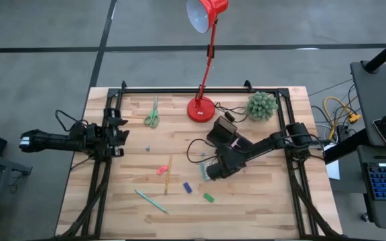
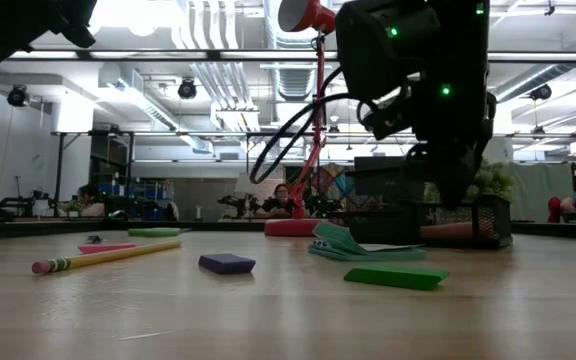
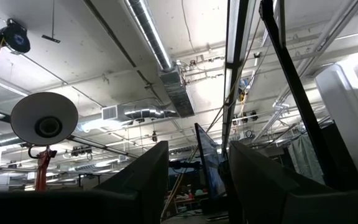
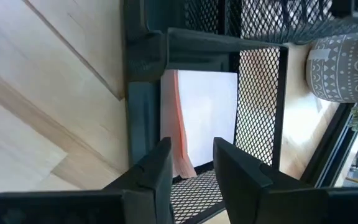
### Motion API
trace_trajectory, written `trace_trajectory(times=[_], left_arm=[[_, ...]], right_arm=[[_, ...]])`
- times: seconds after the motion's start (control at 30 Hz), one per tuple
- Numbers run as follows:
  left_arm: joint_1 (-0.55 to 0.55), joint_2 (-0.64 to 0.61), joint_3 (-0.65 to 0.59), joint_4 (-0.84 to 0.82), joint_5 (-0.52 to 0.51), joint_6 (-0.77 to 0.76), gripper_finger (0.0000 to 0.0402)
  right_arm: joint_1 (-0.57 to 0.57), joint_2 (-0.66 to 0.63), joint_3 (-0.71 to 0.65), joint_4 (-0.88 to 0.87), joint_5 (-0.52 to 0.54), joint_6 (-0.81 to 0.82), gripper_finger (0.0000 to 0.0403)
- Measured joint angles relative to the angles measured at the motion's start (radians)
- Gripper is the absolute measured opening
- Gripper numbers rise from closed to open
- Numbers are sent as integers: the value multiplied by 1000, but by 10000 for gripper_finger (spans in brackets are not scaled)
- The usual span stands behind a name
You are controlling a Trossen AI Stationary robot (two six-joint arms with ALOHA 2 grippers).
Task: Pick and place office supplies into organizer
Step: Put the blue sticky note into the desk organizer
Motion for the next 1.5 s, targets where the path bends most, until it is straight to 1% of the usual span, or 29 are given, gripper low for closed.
trace_trajectory(times=[0.4, 0.67, 0.87, 0.97, 1.13, 1.27, 1.4, 1.5], left_arm=[[0, 0, 0, 0, 0, -1, 156], [0, 1, 0, 0, 0, -1, 156], [0, 0, 0, 0, 0, -1, 156], [0, 0, 0, 0, 0, -1, 156], [0, 0, 0, -1, 0, -1, 156], [0, 0, 0, 0, 0, -1, 156], [0, -2, 0, -1, 0, -1, 156], [0, -2, 0, 2, 0, -1, 156]], right_arm=[[20, 0, 132, -10, -1, -9, 96], [66, 0, 198, 36, -13, 97, 84], [93, 0, 210, 180, -130, 250, 75], [95, 0, 210, 262, -183, 262, 74], [99, 0, 210, 326, -184, 263, 86], [103, 10, 208, 347, -178, 268, 108], [106, 23, 203, 393, -149, 286, 134], [110, 28, 201, 396, -101, 287, 148]])
